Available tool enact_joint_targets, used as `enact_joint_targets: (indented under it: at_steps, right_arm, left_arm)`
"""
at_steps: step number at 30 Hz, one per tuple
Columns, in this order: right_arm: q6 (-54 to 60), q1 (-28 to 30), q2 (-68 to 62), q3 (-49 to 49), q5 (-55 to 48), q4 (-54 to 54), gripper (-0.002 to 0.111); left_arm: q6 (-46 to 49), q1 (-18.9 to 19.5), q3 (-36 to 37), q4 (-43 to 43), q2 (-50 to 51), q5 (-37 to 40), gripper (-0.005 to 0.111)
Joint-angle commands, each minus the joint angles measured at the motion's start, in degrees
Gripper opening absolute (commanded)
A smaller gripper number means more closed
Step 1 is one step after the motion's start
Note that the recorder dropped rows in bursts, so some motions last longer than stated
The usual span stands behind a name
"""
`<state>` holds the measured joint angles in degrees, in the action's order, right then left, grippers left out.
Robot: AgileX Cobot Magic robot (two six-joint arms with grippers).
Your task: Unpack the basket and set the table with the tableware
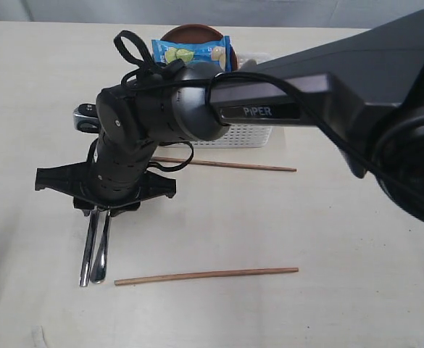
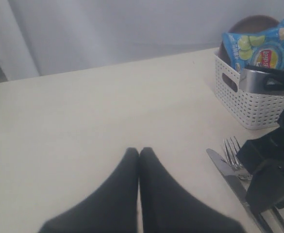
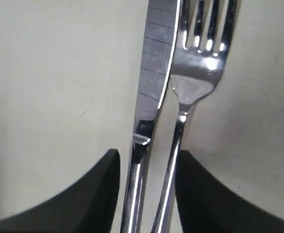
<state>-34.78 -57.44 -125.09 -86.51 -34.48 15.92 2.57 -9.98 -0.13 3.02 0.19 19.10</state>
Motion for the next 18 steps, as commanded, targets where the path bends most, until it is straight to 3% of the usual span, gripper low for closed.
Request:
enact_joint_targets:
  at_steps: [1, 6, 10, 12, 16, 18]
  right_arm:
    - [0.61, 0.04, -0.08, -0.04, 0.13, 0.44, 0.037]
    - [5.62, 0.67, 0.86, -0.04, -1.46, 0.04, 0.037]
    - [11.24, 5.03, 4.98, -0.04, -7.48, -0.46, 0.037]
    - [17.97, 7.94, 8.32, -0.04, -11.16, -3.88, 0.037]
    - [43.13, 8.70, 9.17, -0.04, -22.06, -16.79, 0.037]
    - [44.93, 8.70, 8.91, -0.04, -23.40, -22.48, 0.037]
  left_arm:
    - [-0.02, 0.14, 0.13, -0.08, -0.19, -0.26, 0.000]
    - [-0.02, 0.14, 0.13, -0.08, -0.19, -0.26, 0.000]
    - [-0.02, 0.14, 0.13, -0.08, -0.19, -0.26, 0.000]
    - [-0.02, 0.14, 0.13, -0.08, -0.19, -0.26, 0.000]
    - [-0.02, 0.14, 0.13, -0.08, -0.19, -0.26, 0.000]
    - [-0.02, 0.14, 0.13, -0.08, -0.19, -0.26, 0.000]
